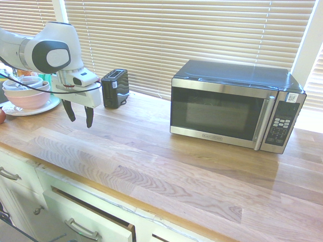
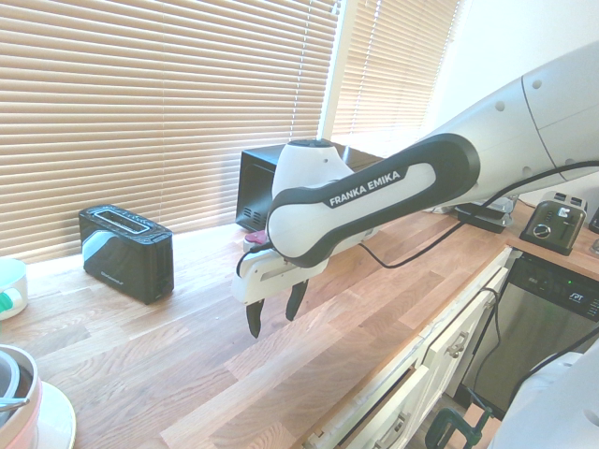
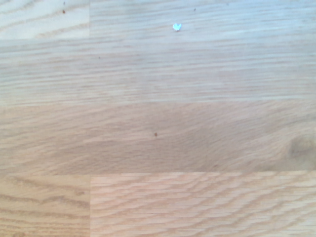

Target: Press the toaster

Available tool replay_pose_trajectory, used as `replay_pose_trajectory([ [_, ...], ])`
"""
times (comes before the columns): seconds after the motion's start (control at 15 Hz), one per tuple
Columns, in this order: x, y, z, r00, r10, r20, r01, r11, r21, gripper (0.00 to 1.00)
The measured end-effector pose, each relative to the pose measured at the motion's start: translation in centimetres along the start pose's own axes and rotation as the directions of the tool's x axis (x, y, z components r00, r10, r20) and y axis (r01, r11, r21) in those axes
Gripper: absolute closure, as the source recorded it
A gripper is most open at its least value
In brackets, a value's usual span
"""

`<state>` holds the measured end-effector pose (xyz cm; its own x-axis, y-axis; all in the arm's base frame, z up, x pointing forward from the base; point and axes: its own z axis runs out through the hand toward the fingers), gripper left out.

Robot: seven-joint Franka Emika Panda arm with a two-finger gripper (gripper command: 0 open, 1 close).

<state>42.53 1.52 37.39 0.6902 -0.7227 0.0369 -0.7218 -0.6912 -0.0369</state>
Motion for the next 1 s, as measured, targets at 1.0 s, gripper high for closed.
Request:
replay_pose_trajectory([
  [1.0, 1.7, -2.9, -2.0, 0.998, -0.033, -0.051, 0.035, 0.998, 0.044, 0.0],
])
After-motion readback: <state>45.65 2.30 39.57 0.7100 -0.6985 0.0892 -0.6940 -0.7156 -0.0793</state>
